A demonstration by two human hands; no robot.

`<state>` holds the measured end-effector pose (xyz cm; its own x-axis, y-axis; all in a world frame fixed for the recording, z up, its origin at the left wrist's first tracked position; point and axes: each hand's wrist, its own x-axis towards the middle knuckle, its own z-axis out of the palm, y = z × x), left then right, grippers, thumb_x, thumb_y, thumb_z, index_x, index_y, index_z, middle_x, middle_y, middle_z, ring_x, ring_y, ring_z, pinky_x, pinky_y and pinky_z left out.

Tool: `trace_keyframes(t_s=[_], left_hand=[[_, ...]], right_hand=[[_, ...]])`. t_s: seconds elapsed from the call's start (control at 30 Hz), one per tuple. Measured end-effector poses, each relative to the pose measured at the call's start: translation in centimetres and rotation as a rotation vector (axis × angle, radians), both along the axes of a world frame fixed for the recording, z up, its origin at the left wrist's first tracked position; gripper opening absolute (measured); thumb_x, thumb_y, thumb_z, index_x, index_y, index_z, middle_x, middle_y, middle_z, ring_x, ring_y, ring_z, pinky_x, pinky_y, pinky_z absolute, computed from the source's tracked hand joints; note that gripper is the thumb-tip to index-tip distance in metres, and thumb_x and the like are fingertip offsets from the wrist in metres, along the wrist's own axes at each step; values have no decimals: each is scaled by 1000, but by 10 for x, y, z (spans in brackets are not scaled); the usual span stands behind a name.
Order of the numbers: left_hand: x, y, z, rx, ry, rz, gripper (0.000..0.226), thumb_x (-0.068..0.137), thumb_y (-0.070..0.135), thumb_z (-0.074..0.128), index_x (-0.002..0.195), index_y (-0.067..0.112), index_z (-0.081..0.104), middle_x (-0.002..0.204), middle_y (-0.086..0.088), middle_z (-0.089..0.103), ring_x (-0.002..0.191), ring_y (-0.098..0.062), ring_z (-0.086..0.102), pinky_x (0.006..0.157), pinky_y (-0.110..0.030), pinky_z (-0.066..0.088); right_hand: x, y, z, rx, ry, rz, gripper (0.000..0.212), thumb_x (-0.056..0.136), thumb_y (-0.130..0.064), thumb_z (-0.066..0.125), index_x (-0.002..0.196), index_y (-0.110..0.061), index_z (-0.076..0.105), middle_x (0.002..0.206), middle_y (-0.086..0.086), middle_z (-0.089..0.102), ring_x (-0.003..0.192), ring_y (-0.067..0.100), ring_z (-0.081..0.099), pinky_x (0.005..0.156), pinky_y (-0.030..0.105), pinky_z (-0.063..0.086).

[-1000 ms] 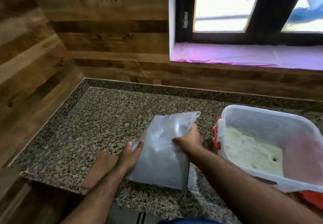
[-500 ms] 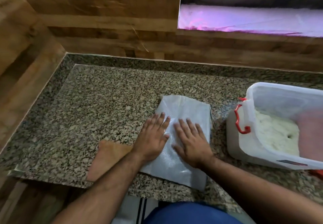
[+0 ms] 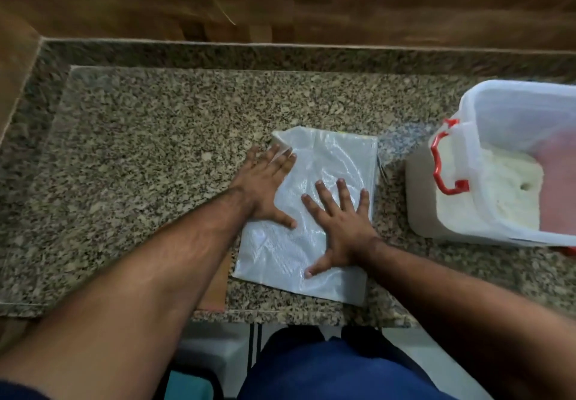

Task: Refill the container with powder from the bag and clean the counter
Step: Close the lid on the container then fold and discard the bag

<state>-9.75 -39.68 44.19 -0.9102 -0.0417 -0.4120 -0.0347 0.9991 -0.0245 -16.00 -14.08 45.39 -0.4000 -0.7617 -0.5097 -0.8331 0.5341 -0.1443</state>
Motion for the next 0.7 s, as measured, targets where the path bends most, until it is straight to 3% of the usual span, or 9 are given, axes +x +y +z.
trace_keyframes(t_s=[0.13, 0.27, 0.37, 0.43, 0.5, 0.53, 0.6, 0.7], left_hand=[[0, 9, 9, -56, -56, 30, 160, 46, 119, 19, 164, 25, -33, 175, 3, -32, 157, -30, -41, 123, -68, -19], [-2, 18, 26, -70, -151, 89, 160, 48, 117, 30, 164, 27, -34, 174, 6, -34, 156, -34, -42, 120, -73, -20], [-7, 28, 52, 3, -166, 148, 135, 74, 98, 53, 171, 32, -14, 180, 6, -14, 163, -41, -23, 120, -77, -20], [-14, 39, 82, 138, -116, 255, 96, 97, 68, 58, 173, 28, 13, 180, -1, 22, 166, -40, 13, 123, -77, -12], [-24, 51, 118, 247, 20, 340, 62, 107, 45, 54, 164, 27, 40, 162, -4, 54, 153, -32, 45, 126, -75, -4], [-31, 57, 135, 260, 113, 336, 50, 108, 39, 52, 157, 28, 51, 153, -3, 63, 146, -29, 54, 127, -73, 1], [-44, 72, 168, 278, 324, 315, 34, 108, 31, 50, 138, 29, 65, 135, 0, 74, 131, -26, 66, 127, -71, 14], [-62, 105, 217, 382, 574, 300, 23, 106, 26, 56, 122, 27, 72, 120, -2, 80, 115, -31, 72, 114, -58, 44]], right_hand=[[1, 1, 3, 31, -25, 13, 171, 33, -116, 49, 160, -38, -35, 167, 4, -46, 146, 47, -49, 112, 84, -19], [-3, -5, 14, 130, -28, 56, 178, 31, -106, 67, 158, -38, -39, 166, 5, -48, 147, 47, -46, 114, 84, -16], [-11, -14, 41, 234, -37, 108, 176, 40, -83, 90, 167, -33, -21, 175, 8, -28, 159, 46, -23, 123, 79, -2], [-17, -22, 72, 285, 25, 145, 150, 53, -69, 96, 170, -23, 13, 178, 13, 12, 163, 40, 13, 127, 67, 16], [-22, -26, 110, 264, 139, 151, 104, 66, -58, 95, 152, -22, 49, 155, 11, 51, 146, 34, 47, 121, 55, 34], [-26, -25, 130, 205, 190, 145, 80, 73, -50, 92, 140, -23, 59, 141, 7, 61, 134, 31, 57, 115, 49, 39], [-35, -15, 171, 10, 282, 98, 45, 83, -33, 80, 125, -26, 64, 125, 2, 68, 119, 27, 67, 104, 43, 44], [-60, 18, 226, -326, 214, -121, 54, 77, -20, 75, 130, -29, 66, 128, -3, 64, 111, 21, 67, 92, 39, 54]])
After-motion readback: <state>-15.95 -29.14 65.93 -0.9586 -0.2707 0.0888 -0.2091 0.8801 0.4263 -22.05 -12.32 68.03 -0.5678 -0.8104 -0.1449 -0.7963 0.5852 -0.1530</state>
